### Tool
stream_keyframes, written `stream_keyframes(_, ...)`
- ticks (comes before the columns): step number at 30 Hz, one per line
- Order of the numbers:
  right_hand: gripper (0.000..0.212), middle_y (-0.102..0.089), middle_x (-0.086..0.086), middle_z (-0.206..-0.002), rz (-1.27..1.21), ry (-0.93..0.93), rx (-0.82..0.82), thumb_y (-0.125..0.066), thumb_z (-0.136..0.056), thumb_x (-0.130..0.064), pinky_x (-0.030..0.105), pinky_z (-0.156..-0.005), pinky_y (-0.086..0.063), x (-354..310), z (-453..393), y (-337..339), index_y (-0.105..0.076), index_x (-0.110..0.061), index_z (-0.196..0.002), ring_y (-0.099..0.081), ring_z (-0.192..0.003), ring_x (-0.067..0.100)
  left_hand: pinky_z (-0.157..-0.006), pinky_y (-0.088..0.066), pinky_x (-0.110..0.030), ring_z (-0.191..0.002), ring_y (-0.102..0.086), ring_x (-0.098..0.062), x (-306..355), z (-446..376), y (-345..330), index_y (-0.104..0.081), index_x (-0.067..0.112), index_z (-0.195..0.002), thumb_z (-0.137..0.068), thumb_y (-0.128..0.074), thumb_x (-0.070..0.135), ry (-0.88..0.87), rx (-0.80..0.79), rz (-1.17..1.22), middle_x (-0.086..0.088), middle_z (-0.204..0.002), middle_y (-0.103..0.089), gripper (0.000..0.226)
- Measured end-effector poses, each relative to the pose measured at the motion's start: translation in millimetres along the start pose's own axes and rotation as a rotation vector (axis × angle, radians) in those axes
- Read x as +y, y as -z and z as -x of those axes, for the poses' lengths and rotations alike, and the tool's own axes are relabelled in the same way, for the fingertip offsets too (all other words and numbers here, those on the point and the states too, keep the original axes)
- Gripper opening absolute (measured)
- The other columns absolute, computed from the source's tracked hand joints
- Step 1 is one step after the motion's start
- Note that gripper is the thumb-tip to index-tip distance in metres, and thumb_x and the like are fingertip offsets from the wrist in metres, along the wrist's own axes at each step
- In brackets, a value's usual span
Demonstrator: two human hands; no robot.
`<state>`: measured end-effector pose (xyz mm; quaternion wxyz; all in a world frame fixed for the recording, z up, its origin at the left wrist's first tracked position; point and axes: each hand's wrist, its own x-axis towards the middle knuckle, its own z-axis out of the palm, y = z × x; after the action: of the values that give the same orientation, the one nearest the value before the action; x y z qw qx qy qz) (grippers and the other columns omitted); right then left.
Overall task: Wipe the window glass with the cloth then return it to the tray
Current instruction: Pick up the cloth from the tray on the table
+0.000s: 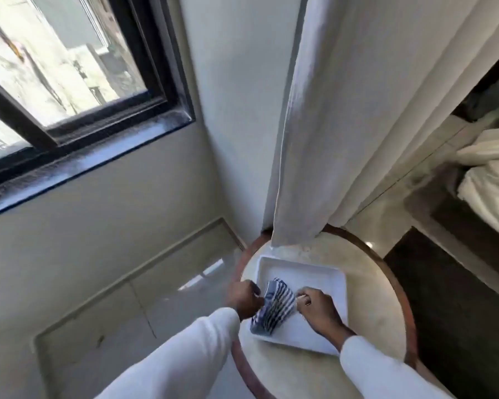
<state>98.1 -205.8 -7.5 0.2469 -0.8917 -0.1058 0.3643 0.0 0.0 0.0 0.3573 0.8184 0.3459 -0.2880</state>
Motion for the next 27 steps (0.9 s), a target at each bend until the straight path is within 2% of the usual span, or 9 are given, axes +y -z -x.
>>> stream_keyframes(3,0.052,-0.078,0.014,-0.148,-0.027,0.048,-0.052,-0.06,-0.101,0.004,0.038,-0.113,-0.057,23.5,-37.4,-24.5,-0.073,-0.015,-0.148,-0.073,-0.137,0.033,-0.11,-0.051,-0.037,-0.13,-0.072,-0.032,13.9,-17.7,-24.0,-0.079,0.018,-0.123,-0.1,-0.059,0.044,-0.069,0.046,-0.173,-0.009,-0.129,-0.08,0.04)
stream_keyframes(8,0.105,-0.012,-0.008,-0.192,0.337,0.295,-0.279,-0.042,-0.096,0.018,0.043,-0.136,-0.035,33.0,-90.6,-45.6,-0.025,-0.043,-0.179,-0.021,-0.175,0.029,-0.09,-0.055,-0.041,-0.125,-0.072,-0.043,24.4,-40.3,-54.8,-0.071,0.004,-0.128,-0.104,-0.058,0.015,-0.114,0.029,-0.346,-0.021,-0.132,-0.073,0.029)
stream_keyframes(11,0.092,-0.029,-0.006,-0.185,0.504,0.402,-0.298,-0.048,-0.098,0.007,0.045,-0.123,-0.045,34.2,-115.4,-56.8,-0.039,-0.045,-0.173,-0.033,-0.163,0.032,-0.083,-0.046,-0.039,-0.123,-0.073,-0.044,19.5,-50.9,-66.8,-0.069,0.007,-0.131,-0.107,-0.048,0.009,-0.124,0.023,-0.362,-0.019,-0.134,-0.073,0.032)
stream_keyframes(13,0.061,-0.057,-0.002,-0.153,0.46,0.408,-0.253,-0.058,-0.098,-0.01,0.042,-0.109,-0.049,38.7,-124.2,-63.2,-0.066,-0.038,-0.151,-0.049,-0.141,0.032,-0.091,-0.054,-0.041,-0.125,-0.071,-0.044,11.2,-57.8,-68.1,-0.071,0.014,-0.132,-0.106,-0.051,0.019,-0.115,-0.023,-0.284,-0.017,-0.134,-0.073,0.033)
stream_keyframes(16,0.026,-0.065,-0.005,-0.106,0.119,0.271,-0.195,-0.068,-0.079,-0.037,0.032,-0.086,-0.047,35.6,-122.7,-55.0,-0.078,-0.028,-0.101,-0.058,-0.111,0.026,-0.101,-0.057,-0.036,-0.125,-0.072,-0.036,2.8,-65.9,-42.9,-0.078,0.022,-0.133,-0.1,-0.062,0.031,-0.098,-0.122,-0.088,-0.012,-0.135,-0.077,0.038)
stream_keyframes(19,0.024,-0.075,-0.006,-0.085,-0.318,0.137,-0.159,-0.075,-0.079,-0.035,0.031,-0.078,-0.055,8.8,-112.6,-27.8,-0.079,-0.014,-0.09,-0.072,-0.087,0.019,-0.104,-0.064,-0.035,-0.115,-0.077,-0.026,-0.6,-60.2,3.3,-0.081,0.014,-0.133,-0.098,-0.073,0.018,-0.097,-0.24,0.189,-0.014,-0.132,-0.081,0.036)
stream_keyframes(21,0.021,-0.079,-0.003,-0.079,-0.518,0.092,-0.192,-0.074,-0.084,-0.029,0.03,-0.076,-0.06,-17.6,-102.7,-5.3,-0.081,-0.011,-0.092,-0.074,-0.081,0.021,-0.086,-0.064,-0.021,-0.099,-0.079,-0.013,-2.7,-49.5,39.8,-0.082,0.007,-0.129,-0.097,-0.081,0.013,-0.122,-0.265,0.426,-0.018,-0.125,-0.084,0.033)
stream_keyframes(23,0.041,-0.074,0.01,-0.086,-0.675,0.083,-0.204,-0.076,-0.072,-0.035,0.039,-0.083,-0.058,-51.1,-89.4,15.2,-0.076,-0.002,-0.096,-0.071,-0.086,0.029,-0.069,-0.051,-0.016,-0.084,-0.07,-0.008,-2.0,-29.4,79.2,-0.084,0.007,-0.124,-0.091,-0.088,0.021,-0.145,-0.201,0.635,-0.013,-0.112,-0.083,0.037)
stream_keyframes(27,0.047,-0.075,0.031,-0.11,-0.907,0.155,-0.282,-0.081,-0.07,-0.025,0.059,-0.098,-0.056,-139.3,-45.6,43.6,-0.075,0.002,-0.107,-0.075,-0.106,0.046,-0.106,-0.061,-0.047,-0.115,-0.073,-0.042,3.5,15.8,144.6,-0.081,0.003,-0.131,-0.095,-0.086,0.023,-0.203,-0.065,1.077,-0.03,-0.135,-0.078,0.042)
